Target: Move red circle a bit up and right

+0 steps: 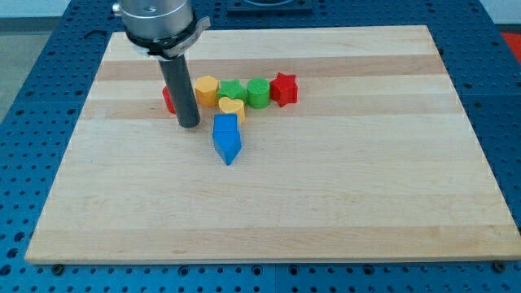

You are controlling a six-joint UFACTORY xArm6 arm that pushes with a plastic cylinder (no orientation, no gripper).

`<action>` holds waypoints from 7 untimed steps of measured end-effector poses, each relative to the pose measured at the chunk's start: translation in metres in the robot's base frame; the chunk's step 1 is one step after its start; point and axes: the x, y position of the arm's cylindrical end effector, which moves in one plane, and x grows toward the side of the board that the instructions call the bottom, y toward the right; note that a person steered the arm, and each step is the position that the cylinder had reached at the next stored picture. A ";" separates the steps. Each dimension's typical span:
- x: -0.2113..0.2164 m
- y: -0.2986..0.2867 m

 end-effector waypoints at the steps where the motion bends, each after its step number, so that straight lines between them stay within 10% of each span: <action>1: -0.005 0.000; 7: -0.012 -0.015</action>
